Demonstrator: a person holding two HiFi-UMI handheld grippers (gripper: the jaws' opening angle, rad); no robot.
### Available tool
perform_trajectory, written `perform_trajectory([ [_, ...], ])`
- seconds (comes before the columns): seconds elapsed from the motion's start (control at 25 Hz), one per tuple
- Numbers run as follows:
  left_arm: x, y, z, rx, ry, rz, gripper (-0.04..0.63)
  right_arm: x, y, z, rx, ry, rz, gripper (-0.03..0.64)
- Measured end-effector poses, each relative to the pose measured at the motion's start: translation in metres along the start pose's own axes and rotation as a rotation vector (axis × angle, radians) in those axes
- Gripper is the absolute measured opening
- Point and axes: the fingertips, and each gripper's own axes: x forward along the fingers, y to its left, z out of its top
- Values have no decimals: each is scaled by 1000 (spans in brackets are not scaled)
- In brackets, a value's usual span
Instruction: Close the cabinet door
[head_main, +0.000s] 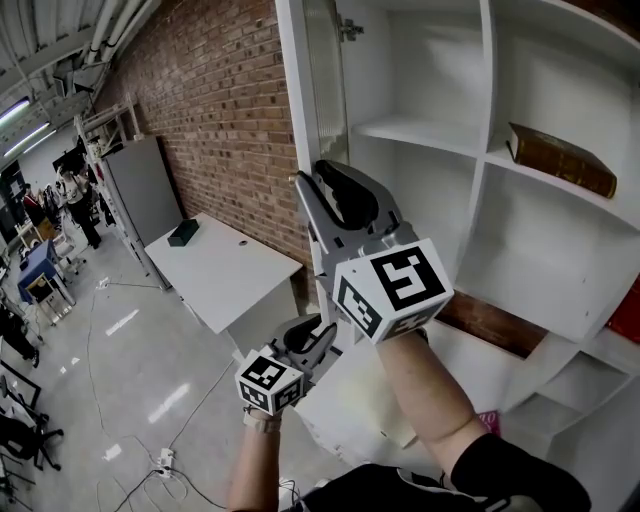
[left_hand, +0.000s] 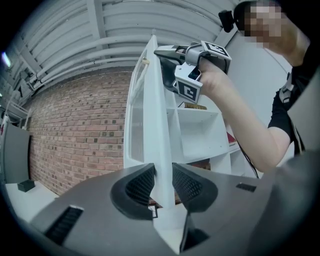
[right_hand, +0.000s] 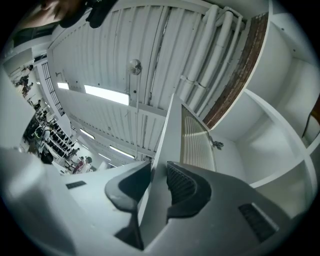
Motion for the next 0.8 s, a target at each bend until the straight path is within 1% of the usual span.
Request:
perform_trajectory([
  [0.48,43,-47,1,11,-20,-128,127,-45,-47,15,15,3,-65,86],
  [0.6,56,-58,0,11,-19,-174,124,-56,-61,17,8,4,-91,84],
  [0.8,75,-74,1,31,-19,-223,118,-71,-82,22,-4,10,-126,81],
])
